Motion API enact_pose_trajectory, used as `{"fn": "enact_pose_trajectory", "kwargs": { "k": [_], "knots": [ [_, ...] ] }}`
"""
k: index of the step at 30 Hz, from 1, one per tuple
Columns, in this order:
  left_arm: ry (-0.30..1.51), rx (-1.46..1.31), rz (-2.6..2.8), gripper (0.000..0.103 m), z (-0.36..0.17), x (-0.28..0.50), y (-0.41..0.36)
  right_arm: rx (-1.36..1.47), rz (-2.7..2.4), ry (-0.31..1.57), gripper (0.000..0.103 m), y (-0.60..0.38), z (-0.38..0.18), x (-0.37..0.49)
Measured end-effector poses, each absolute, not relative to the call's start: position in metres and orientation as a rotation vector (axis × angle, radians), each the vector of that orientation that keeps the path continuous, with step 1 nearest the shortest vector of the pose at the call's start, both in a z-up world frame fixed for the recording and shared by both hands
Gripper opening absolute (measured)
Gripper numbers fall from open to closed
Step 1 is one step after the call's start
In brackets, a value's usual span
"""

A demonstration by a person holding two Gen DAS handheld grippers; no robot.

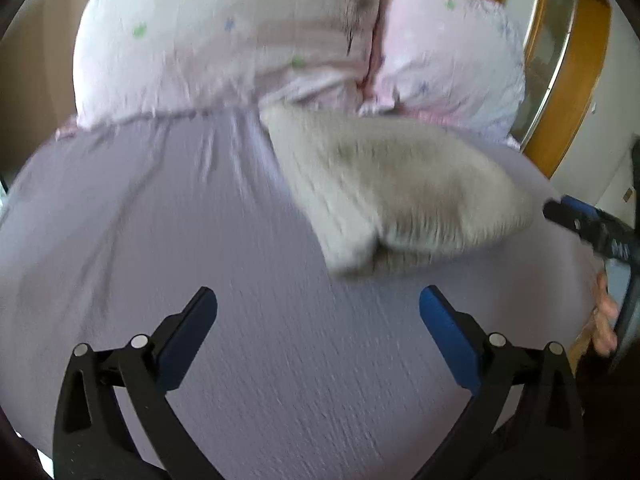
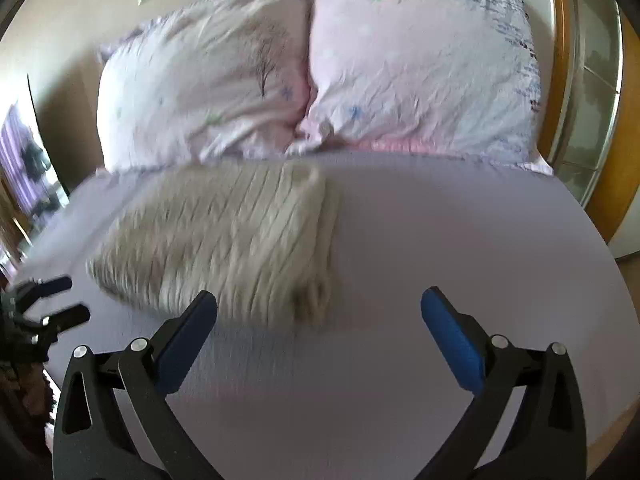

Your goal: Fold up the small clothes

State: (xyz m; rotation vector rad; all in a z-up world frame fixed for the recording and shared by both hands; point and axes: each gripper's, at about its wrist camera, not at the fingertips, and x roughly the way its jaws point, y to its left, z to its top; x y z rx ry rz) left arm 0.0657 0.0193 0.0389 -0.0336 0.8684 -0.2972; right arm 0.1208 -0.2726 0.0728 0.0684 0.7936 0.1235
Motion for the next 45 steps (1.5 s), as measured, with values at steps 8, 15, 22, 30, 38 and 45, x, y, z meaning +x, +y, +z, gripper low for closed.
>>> {"fn": "enact_pose_trajectory", "kwargs": {
  "k": [8,15,22,30,38,45],
  "knots": [
    [0.947,-0.014,-0.264,0.101,0.018,0.071,0.001,0.052,0.098,0.935,0.102,-0.245,0.03,0.121],
    [0.951,0.076,-0.196,0.101,0.012,0.075,-0.014,0.028,0.063,0.977,0.102,-0.236,0.017,0.118],
    [0.938,0.091,-0.158,0.101,0.01,0.077,-0.015,0.024,0.054,0.958,0.102,-0.235,0.018,0.116],
    [0.925,0.09,-0.148,0.101,0.01,0.079,-0.013,0.022,0.054,0.939,0.102,-0.237,0.019,0.115],
    [0.925,0.09,-0.148,0.101,0.01,0.079,-0.013,0.022,0.052,0.938,0.102,-0.237,0.019,0.115],
    [0.925,0.089,-0.148,0.101,0.01,0.079,-0.014,0.022,0.052,0.938,0.102,-0.237,0.018,0.115]
  ]
}}
